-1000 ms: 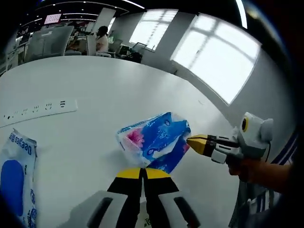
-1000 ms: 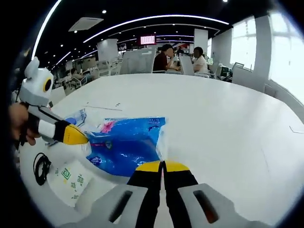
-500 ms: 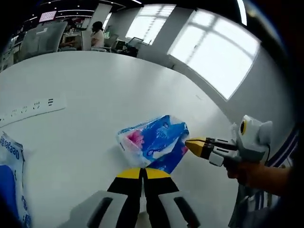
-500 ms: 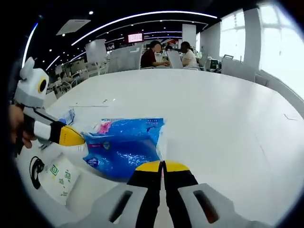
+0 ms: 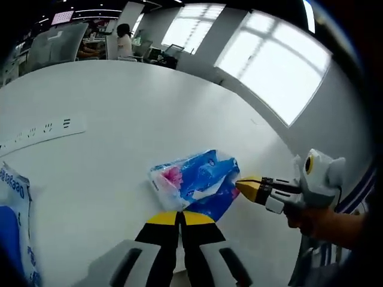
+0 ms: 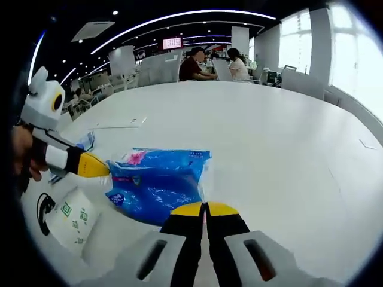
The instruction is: Arrange the tabletop items into an orderly group along one side of the table until the central work area is clear of visible clutter.
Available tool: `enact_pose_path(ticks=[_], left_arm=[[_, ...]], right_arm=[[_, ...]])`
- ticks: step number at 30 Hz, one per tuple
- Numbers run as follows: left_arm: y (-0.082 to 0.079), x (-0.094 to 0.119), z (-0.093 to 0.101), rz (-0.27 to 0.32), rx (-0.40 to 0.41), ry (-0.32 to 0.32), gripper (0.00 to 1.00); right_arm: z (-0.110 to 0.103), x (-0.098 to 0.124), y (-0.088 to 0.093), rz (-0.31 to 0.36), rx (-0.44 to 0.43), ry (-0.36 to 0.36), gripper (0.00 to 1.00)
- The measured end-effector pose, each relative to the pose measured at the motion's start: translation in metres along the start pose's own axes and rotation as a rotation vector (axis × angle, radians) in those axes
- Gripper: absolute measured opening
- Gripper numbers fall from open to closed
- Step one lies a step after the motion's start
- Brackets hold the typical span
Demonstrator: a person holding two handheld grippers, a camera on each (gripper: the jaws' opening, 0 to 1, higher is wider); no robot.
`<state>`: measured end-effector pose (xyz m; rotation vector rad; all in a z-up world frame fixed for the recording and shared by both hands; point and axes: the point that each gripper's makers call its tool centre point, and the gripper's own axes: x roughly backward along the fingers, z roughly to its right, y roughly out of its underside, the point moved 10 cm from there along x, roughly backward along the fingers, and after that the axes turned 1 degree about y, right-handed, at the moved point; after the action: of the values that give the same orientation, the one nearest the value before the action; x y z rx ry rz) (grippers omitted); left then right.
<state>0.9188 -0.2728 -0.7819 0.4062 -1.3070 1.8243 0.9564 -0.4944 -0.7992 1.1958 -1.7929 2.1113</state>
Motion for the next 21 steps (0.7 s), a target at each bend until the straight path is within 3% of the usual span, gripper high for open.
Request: enact_pose_path(ticks=[11, 15, 21], left_arm=[[0.007, 0.001, -0.001, -0.012, -0.058, -0.004, 0.04], [0.008, 0.001, -0.003, -0.023, -0.069, 0.0, 0.12], [0.011, 0.009, -0.004, -0.004, -0.074, 0.009, 0.23]], right_arm=[[-0.002, 0.001, 0.008, -0.025, 0.018, -0.024, 0.04], [-0.002, 0.001, 0.007, -0.029, 0.049, -0.023, 0.05], [-0.006, 0.007, 0.004, -0.025, 0.062, -0.037, 0.15]])
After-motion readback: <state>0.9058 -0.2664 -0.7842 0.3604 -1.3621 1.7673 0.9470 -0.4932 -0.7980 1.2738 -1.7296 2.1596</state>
